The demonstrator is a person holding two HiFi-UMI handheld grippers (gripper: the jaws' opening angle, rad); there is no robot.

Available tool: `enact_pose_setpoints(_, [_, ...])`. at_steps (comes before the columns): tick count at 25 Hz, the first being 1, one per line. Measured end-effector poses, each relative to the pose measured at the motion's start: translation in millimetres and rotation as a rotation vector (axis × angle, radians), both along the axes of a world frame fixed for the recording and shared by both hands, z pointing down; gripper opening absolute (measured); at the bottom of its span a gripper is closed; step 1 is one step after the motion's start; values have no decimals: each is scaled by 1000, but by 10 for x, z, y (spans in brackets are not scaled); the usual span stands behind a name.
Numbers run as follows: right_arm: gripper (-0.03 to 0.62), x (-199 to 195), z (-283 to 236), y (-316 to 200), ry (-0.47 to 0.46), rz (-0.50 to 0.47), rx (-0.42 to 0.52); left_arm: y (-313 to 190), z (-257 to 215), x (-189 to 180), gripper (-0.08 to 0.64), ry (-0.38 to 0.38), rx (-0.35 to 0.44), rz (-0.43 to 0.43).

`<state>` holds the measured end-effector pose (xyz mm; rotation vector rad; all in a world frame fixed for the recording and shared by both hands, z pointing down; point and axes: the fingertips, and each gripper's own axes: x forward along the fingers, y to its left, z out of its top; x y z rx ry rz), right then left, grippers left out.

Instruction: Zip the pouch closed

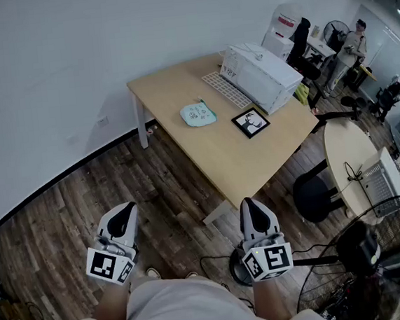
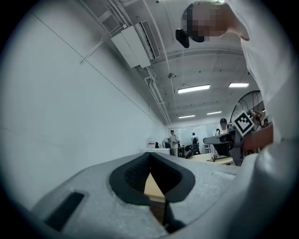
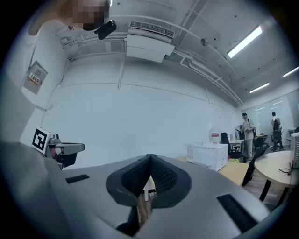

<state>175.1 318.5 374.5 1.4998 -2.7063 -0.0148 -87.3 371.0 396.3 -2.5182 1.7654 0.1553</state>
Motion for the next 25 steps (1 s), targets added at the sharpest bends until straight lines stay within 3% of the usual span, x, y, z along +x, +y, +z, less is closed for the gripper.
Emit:
enact_pose_setpoints(9, [2, 76, 14, -15, -15, 9, -6, -36, 2, 52, 12, 0, -4, 9])
enact_pose_setpoints(16, [-1, 130, 1, -18, -67, -43, -9, -46, -53, 60, 12, 0, 24, -12])
enact_pose_setpoints(17, [31, 132, -2, -30, -73, -53, -12, -56, -68, 46, 12, 0, 27, -17])
enact_pose_setpoints(18, [106, 140, 4, -50, -80, -60, -20, -70, -82, 36, 24, 2, 29, -19])
enact_pose_setpoints(19, [120, 159, 15, -72, -88, -63, -28, -86, -92, 29, 92, 8, 31, -21])
enact_pose_setpoints(24, [215, 247, 89, -91, -80, -109, -47, -138, -64, 132, 214, 37, 27, 20])
enact_pose_setpoints(25, [245, 254, 103, -79, -73, -133, -52, -145, -48, 198, 278, 39, 24, 43])
